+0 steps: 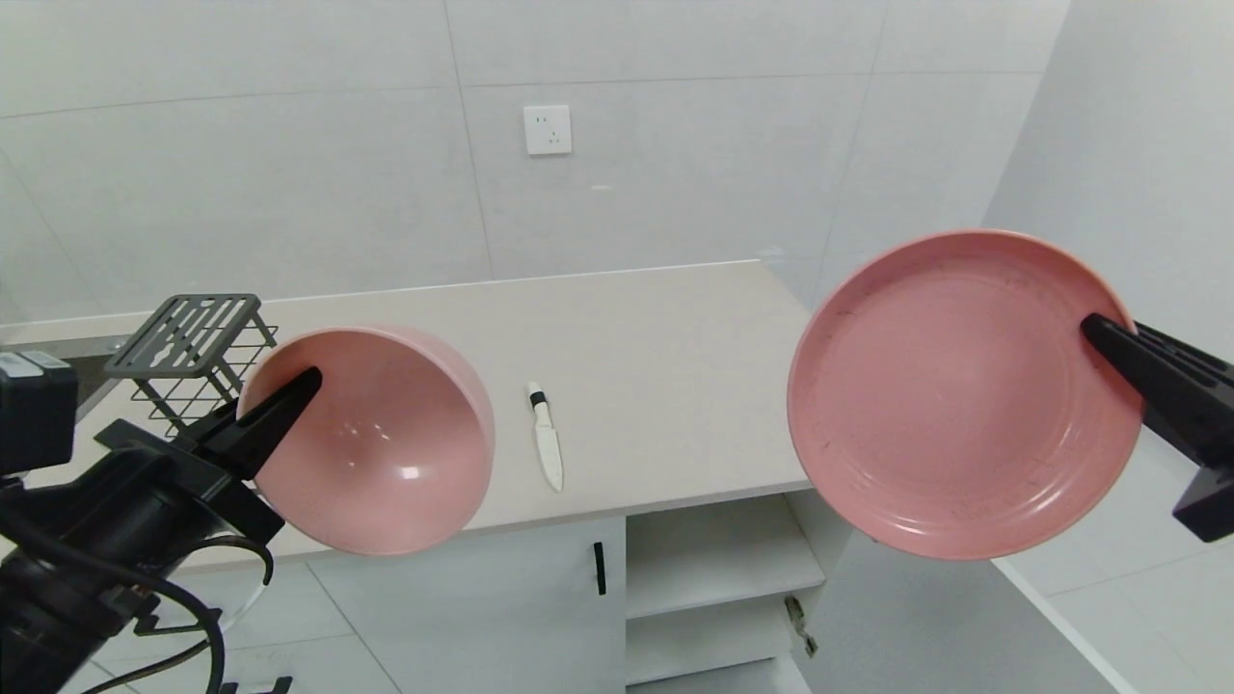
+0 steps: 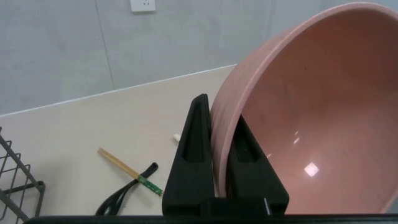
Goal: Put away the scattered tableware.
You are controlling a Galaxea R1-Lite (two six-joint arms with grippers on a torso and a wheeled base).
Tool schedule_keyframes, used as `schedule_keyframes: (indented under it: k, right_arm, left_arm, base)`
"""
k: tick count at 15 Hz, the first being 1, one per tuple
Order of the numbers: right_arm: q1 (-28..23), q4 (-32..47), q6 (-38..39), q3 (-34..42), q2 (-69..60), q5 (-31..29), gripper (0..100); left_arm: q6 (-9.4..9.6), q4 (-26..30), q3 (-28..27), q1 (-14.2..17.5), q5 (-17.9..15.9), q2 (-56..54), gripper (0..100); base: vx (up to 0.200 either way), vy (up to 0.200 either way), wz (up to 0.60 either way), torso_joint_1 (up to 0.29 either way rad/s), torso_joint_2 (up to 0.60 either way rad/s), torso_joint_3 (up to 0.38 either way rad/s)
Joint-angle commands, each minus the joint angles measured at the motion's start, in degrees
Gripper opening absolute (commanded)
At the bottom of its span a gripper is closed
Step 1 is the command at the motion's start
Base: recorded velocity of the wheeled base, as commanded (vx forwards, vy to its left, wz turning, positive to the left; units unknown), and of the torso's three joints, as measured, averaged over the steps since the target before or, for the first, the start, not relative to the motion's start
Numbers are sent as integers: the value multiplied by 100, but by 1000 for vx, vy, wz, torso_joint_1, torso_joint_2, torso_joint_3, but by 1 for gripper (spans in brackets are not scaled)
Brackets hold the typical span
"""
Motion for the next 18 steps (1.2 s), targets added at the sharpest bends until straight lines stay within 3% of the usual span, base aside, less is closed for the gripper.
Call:
schedule_keyframes:
  k: [1,3,9,11,14,18]
  right_arm:
    - [6,-9,-1,-3,1,1,0]
    - [6,-9,-1,-3,1,1,0]
    - [6,-9,-1,-3,10,1,0]
    - [6,0,-1,6,10,10,0]
    - [6,0,-1,15,10,10,0]
    - [6,0,-10,15,19,10,0]
  left_arm:
    - [-4,-8,-3,-2,-4,-88,0]
    - [5,-8,15,-19,-4,-115,0]
    - [-4,-8,15,-37,-4,-115,0]
    - [5,-8,24,-37,-4,-115,0]
    - [5,-8,24,-37,-4,-115,0]
    - [234,-8,41,7,5,-88,0]
  base:
    - [0,0,0,0,0,0]
    - [0,0,0,0,0,0]
    - [-200,0,0,5,6,1]
    - [0,0,0,0,0,0]
    - [0,0,-600,-1,-4,6]
    - [0,0,0,0,0,0]
